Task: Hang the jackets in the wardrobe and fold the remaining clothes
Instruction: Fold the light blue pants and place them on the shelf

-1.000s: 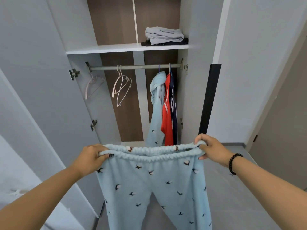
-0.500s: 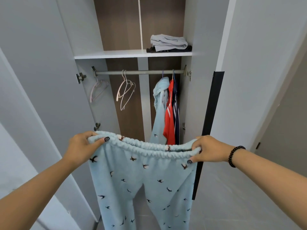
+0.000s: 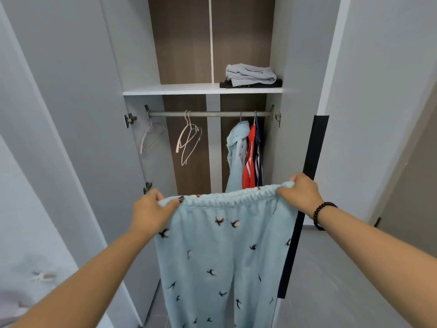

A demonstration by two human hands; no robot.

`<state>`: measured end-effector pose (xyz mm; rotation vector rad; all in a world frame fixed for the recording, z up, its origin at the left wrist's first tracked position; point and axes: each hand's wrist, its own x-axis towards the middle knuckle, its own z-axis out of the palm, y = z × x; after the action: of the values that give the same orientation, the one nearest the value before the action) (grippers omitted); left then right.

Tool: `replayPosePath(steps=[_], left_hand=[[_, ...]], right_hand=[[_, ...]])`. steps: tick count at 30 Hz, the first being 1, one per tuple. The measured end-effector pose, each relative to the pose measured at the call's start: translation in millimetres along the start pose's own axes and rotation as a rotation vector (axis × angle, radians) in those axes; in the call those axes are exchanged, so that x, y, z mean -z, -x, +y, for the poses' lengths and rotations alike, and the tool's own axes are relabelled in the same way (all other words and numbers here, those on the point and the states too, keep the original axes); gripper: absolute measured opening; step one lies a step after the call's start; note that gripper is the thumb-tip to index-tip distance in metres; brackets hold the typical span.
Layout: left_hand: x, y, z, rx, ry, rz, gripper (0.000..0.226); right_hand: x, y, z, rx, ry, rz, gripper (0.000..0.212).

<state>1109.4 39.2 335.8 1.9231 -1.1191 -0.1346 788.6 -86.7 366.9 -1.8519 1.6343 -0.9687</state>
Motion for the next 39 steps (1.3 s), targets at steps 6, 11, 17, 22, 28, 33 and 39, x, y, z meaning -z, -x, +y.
replayPosePath(steps=[6,11,17,22,28,33,39], left_hand=[[-50,23,49,0.295,0.414,-0.028,0.037],[-60,39,79,0.366,0.775,-0.216,0.034],[-55,51,93,0.150,0.811,-0.410,0.039],[-39,52,86,0.041,0.893,-0.476,0.034],[-29,56,68,-0.044,0.936,-0.615,0.034],[-5,53,54,-0.107,1.016,-0.748,0.059],[18,51,25,-0.147,0.932,-0.581,0.051]], right_hand=[[-19,19,-12,-0.174,-0.130,-0.065,0.004],[-23,42,-40,-0.152,-0.394,-0.286,0.026],[-10,61,-65,-0.080,-0.559,-0.379,0.016],[6,69,-73,0.062,-0.485,-0.595,0.046],[-1,81,-90,0.381,-0.010,-0.365,0.012],[-21,81,-103,0.515,-0.036,-0.173,0.019],[-38,79,-116,0.627,-0.049,-0.425,0.014]])
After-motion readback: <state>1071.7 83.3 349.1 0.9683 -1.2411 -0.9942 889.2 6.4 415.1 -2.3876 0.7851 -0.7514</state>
